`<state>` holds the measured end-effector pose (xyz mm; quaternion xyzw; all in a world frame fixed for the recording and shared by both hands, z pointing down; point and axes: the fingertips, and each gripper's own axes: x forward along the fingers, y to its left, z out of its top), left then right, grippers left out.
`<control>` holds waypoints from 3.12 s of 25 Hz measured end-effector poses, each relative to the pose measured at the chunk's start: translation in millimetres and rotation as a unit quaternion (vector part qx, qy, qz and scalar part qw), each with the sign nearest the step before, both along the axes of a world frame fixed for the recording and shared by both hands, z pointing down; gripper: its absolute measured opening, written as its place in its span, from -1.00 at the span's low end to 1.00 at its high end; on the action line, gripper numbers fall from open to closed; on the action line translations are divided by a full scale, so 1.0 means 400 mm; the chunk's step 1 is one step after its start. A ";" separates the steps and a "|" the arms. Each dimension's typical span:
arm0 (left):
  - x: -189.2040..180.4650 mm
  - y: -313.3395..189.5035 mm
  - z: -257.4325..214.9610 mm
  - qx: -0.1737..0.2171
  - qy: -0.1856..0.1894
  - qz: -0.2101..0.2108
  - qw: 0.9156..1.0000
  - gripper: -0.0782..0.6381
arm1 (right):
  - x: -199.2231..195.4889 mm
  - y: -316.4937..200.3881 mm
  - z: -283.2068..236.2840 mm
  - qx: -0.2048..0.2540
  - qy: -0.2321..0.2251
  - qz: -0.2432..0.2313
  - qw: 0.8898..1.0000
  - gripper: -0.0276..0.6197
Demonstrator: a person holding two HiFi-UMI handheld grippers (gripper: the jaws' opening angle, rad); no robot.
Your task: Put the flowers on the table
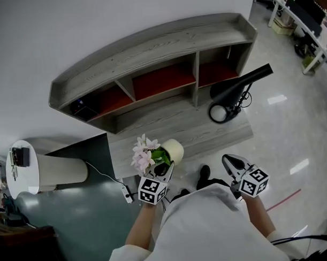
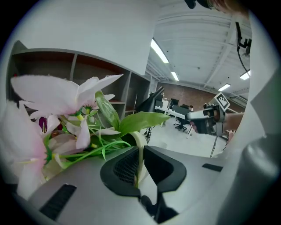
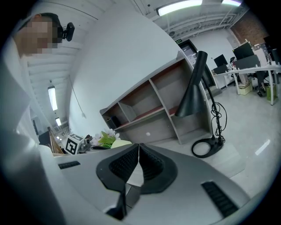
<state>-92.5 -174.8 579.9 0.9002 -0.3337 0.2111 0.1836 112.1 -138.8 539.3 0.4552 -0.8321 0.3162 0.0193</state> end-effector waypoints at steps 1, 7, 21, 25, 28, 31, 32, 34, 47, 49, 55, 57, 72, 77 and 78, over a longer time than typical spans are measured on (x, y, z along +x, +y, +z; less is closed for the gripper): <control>0.012 -0.020 0.014 0.000 -0.015 0.006 1.000 -0.64 | 0.012 -0.011 0.004 -0.002 -0.002 -0.001 1.000 -0.86; 0.083 -0.151 0.077 0.007 -0.080 0.036 0.996 -0.64 | 0.082 -0.071 0.035 -0.015 -0.001 -0.013 1.000 -0.86; 0.167 -0.409 0.288 -0.014 -0.203 0.138 0.969 -0.64 | 0.101 -0.175 0.090 -0.042 -0.011 0.030 0.999 -0.86; 0.189 -0.482 0.357 -0.008 -0.244 0.179 0.953 -0.64 | 0.090 -0.201 0.071 -0.046 -0.017 0.067 0.997 -0.86; 0.202 -0.547 0.413 0.003 -0.277 0.204 0.939 -0.64 | 0.083 -0.208 0.078 -0.054 -0.014 0.084 0.995 -0.86; 0.210 -0.611 0.471 0.008 -0.305 0.217 0.927 -0.64 | 0.093 -0.202 0.095 -0.068 -0.010 0.103 0.992 -0.86; 0.208 -0.631 0.489 0.010 -0.316 0.220 0.923 -0.64 | 0.097 -0.199 0.101 -0.074 -0.009 0.110 0.991 -0.86; 0.198 -0.671 0.523 0.016 -0.340 0.228 0.912 -0.64 | 0.104 -0.193 0.113 -0.084 -0.008 0.122 0.989 -0.86; 0.177 -0.815 0.647 0.057 -0.416 0.251 0.872 -0.62 | 0.106 -0.204 0.187 -0.124 -0.012 0.145 0.981 -0.86; 0.180 -0.820 0.650 0.069 -0.427 0.250 0.866 -0.60 | 0.111 -0.210 0.187 -0.122 -0.014 0.143 0.982 -0.86; 0.182 -0.802 0.657 0.084 -0.446 0.252 0.855 -0.44 | 0.131 -0.214 0.176 -0.116 -0.009 0.126 0.985 -0.86; 0.183 -0.800 0.643 0.092 -0.445 0.244 0.857 -0.41 | 0.142 -0.209 0.174 -0.115 -0.009 0.123 0.986 -0.86; 0.143 -0.659 0.338 0.149 -0.382 0.089 0.908 -0.56 | 0.160 -0.194 0.114 -0.067 -0.010 0.011 0.998 -0.86; 0.104 -0.536 0.217 0.160 -0.344 0.032 0.925 -0.75 | 0.120 -0.180 0.103 -0.055 -0.004 -0.043 0.998 -0.86; 0.098 -0.509 0.196 0.159 -0.332 0.023 0.930 -0.75 | 0.111 -0.177 0.101 -0.053 -0.004 -0.050 0.997 -0.86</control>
